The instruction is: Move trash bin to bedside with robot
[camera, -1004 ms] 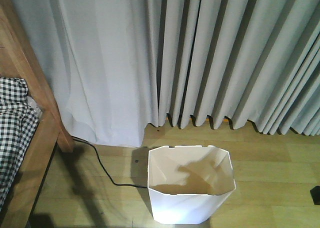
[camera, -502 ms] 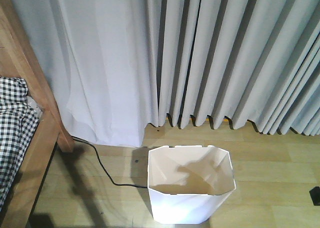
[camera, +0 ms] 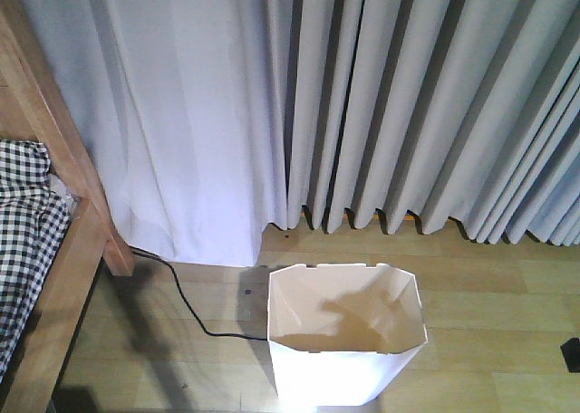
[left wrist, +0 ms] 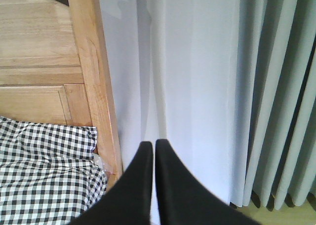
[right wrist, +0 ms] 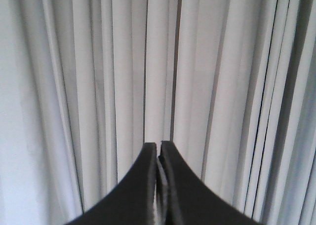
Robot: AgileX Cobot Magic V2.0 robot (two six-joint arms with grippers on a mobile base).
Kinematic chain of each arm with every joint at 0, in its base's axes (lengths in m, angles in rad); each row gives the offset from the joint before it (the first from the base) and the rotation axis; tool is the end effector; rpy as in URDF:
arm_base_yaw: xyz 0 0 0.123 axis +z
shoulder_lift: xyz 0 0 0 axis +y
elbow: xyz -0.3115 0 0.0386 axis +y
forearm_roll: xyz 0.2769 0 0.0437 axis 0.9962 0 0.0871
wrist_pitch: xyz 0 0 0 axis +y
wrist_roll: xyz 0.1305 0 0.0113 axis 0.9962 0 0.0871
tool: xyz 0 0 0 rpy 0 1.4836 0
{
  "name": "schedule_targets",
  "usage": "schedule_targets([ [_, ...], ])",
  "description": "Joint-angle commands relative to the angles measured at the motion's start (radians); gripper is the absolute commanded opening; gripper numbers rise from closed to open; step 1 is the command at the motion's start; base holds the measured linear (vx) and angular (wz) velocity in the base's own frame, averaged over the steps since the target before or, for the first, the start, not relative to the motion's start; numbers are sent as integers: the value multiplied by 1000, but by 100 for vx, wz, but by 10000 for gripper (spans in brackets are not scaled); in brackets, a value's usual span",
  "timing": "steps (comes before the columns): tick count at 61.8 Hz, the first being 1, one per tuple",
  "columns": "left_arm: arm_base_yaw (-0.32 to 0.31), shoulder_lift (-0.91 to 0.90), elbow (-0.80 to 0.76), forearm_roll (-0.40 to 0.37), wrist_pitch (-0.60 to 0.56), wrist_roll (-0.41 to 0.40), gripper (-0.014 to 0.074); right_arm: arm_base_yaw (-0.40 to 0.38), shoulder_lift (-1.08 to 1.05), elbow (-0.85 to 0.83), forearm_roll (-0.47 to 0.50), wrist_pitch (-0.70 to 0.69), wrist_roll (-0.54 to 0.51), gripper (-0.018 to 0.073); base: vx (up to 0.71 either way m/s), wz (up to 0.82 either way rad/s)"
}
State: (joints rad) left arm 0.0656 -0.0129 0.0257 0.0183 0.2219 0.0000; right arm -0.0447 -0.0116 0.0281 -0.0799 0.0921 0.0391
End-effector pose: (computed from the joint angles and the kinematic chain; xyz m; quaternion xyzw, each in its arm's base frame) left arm 0.0948 0.0068 0.1784 -0.0194 0.7570 0.0288 0.6525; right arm 0.0965 -0.0053 0.1942 0.0041 0.7145 -0.0324 0.6989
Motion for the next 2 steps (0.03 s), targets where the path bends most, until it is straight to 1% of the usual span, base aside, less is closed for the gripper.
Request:
schedule_targets([
  [1, 0, -15, 19, -4, -71, 0, -6, -1, -12, 7, -3, -72, -3, -9, 0, 0],
  [2, 0, -15, 19, -4, -71, 0, -6, -1, -12, 7, -3, -72, -3, -9, 0, 0],
])
